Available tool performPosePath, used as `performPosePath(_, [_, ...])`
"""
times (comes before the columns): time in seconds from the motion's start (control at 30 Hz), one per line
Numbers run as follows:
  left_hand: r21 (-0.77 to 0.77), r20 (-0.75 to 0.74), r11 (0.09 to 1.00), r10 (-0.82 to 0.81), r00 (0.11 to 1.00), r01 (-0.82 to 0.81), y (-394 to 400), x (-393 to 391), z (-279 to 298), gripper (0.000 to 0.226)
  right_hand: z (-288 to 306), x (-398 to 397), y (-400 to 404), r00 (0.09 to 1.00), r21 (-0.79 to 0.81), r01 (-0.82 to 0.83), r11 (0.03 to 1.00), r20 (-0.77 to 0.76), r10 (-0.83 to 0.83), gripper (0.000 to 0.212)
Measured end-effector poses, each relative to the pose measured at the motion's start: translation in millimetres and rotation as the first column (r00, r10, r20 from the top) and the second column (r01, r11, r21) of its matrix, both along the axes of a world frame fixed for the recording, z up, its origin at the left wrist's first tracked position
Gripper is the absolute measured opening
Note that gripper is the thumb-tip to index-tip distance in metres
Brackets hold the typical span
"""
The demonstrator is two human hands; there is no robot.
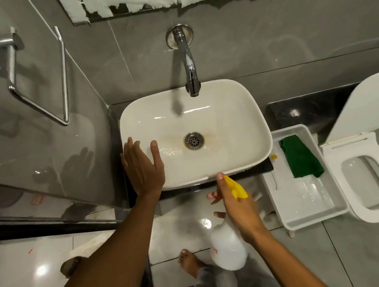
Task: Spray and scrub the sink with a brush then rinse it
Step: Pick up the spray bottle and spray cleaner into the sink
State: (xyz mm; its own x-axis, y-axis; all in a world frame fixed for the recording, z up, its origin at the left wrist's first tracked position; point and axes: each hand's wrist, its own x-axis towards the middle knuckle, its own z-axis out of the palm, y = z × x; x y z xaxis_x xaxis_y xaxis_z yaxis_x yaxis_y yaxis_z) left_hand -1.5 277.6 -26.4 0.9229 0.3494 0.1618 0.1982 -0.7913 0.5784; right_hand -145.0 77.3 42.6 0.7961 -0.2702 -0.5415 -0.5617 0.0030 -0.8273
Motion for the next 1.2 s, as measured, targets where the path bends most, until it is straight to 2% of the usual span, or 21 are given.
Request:
performPosePath(0.17, [-0.021, 0.012, 1.0, 0.014, 1.0, -0.013, 0, -2, 2, 0.066, 9, 17, 12, 1.0, 0.063, 0.005, 0.998, 0.024, -0.007, 0.046])
performPosePath(0.3, [-0.023, 0.02, 1.0, 0.01, 1.0, -0.01, -1, -2, 4, 0.062, 16, 29, 14, 0.999, 0.039, -0.002, 0.999, 0.053, 0.0, 0.047])
performPosePath(0.47, [-0.028, 0.022, 1.0, 0.011, 1.0, -0.01, -1, -2, 5, 0.06, 19, 33, -4, 0.983, 0.009, 0.132, 0.991, 0.126, -0.133, 0.047])
performPosePath(0.6, [-0.022, 0.035, 1.0, 0.007, 0.999, -0.007, -2, -3, 5, 0.06, 15, 29, -25, 0.96, -0.053, 0.262, 0.964, 0.116, -0.255, 0.041])
performPosePath(0.73, [-0.009, 0.041, 1.0, 0.007, 0.999, -0.007, -2, -2, 5, 0.057, 9, 19, -46, 0.945, -0.122, 0.324, 0.938, 0.095, -0.313, 0.045])
performPosePath(0.93, [0.016, 0.027, 1.0, 0.003, 1.0, -0.004, -1, -3, 5, 0.058, 0, 3, -59, 0.967, -0.053, 0.252, 0.966, -0.016, -0.253, 0.056])
performPosePath(1.07, [0.054, 0.007, 0.999, -0.004, 1.0, 0.004, -2, -3, 5, 0.061, -2, -5, -53, 0.989, -0.009, 0.144, 0.99, -0.041, -0.144, 0.05])
performPosePath(1.2, [0.049, -0.003, 0.999, -0.007, 1.0, 0.008, -4, -3, 5, 0.066, 1, -5, -44, 0.997, 0.027, 0.078, 0.997, 0.003, -0.078, 0.041])
